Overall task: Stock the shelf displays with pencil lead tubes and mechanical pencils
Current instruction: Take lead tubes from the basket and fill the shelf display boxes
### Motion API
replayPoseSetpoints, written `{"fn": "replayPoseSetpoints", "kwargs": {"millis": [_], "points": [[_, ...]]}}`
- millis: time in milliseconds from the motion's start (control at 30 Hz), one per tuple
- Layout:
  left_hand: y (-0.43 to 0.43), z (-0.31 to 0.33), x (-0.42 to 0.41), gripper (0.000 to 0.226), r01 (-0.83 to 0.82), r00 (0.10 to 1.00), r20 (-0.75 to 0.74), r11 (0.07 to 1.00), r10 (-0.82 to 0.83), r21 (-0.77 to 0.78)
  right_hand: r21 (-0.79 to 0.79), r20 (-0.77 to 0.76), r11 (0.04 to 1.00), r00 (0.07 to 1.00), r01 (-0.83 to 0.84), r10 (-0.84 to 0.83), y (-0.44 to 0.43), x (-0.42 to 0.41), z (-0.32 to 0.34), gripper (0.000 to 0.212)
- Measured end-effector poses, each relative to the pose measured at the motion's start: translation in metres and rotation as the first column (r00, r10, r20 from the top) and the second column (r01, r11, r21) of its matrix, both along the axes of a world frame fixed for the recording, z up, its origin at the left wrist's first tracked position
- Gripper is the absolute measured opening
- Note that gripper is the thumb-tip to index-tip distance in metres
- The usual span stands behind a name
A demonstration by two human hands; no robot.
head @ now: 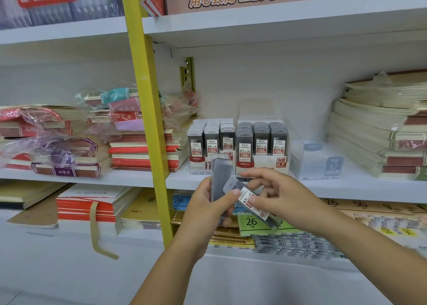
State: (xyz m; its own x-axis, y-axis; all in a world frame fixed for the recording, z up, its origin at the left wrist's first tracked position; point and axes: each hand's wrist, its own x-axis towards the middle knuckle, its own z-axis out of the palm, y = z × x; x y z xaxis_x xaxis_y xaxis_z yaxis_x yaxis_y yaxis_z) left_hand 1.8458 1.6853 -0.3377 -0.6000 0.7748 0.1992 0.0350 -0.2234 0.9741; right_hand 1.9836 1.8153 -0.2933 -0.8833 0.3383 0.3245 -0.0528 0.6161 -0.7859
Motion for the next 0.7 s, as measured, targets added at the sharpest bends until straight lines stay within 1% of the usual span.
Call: {"fn": "replayPoseSetpoints", "kwargs": {"millis": [67,100,133,200,233,300,333,400,467,533,600,667,700], "points": [[0.002,0.001,0.0,0.025,0.002,1.0,0.023,0.999,-0.004,0.046,0.02,-0.03,1.0,0.999,-0.015,0.015,-0.002,-0.003,0.008,0.057],[0.003,0.002,-0.001,0.021,-0.004,0.998,0.057,0.997,0.0,0.072,-0.004,-0.096,1.0,0.995,0.0,-0.001,-0.001,-0.003,0.014,0.061],[0.005,0.003,-0.004,0.019,-0.022,0.996,0.09,0.996,0.014,0.085,-0.035,-0.195,0.999,0.98,0.033,-0.039,0.001,-0.004,0.022,0.063],[0.007,0.003,-0.009,0.019,-0.066,0.992,0.114,0.994,0.056,0.084,-0.066,-0.419,0.991,0.898,0.12,-0.136,0.007,-0.004,0.039,0.059],[0.008,0.002,-0.011,0.021,-0.079,0.992,0.106,0.994,0.07,0.082,-0.052,-0.504,0.982,0.844,0.179,-0.181,0.011,-0.003,0.047,0.056],[0.009,0.0,-0.014,0.021,-0.096,0.993,0.08,0.992,0.09,0.079,0.022,-0.609,0.945,0.754,0.327,-0.247,0.021,-0.004,0.056,0.053],[0.009,-0.001,-0.016,0.021,-0.103,0.993,0.07,0.992,0.097,0.077,0.063,-0.635,0.92,0.727,0.387,-0.262,0.026,-0.006,0.058,0.052],[0.01,-0.003,-0.018,0.021,-0.111,0.993,0.055,0.991,0.107,0.073,0.148,-0.636,0.872,0.72,0.466,-0.277,0.036,-0.011,0.059,0.046],[0.011,-0.005,-0.02,0.02,-0.114,0.993,0.038,0.991,0.111,0.07,0.219,-0.569,0.845,0.767,0.489,-0.296,0.045,-0.018,0.057,0.039],[0.011,-0.007,-0.021,0.02,-0.112,0.994,0.018,0.991,0.111,0.066,0.278,-0.473,0.839,0.827,0.467,-0.303,0.052,-0.025,0.05,0.034],[0.011,-0.008,-0.021,0.021,-0.108,0.994,-0.001,0.992,0.109,0.063,0.33,-0.396,0.824,0.86,0.461,-0.323,0.056,-0.032,0.044,0.031],[0.01,-0.008,-0.022,0.023,-0.102,0.995,-0.009,0.992,0.103,0.068,0.373,-0.366,0.789,0.859,0.489,-0.358,0.059,-0.037,0.04,0.028],[0.01,-0.008,-0.022,0.023,-0.097,0.995,-0.01,0.993,0.098,0.072,0.4,-0.377,0.754,0.844,0.521,-0.382,0.06,-0.039,0.038,0.027]]}}
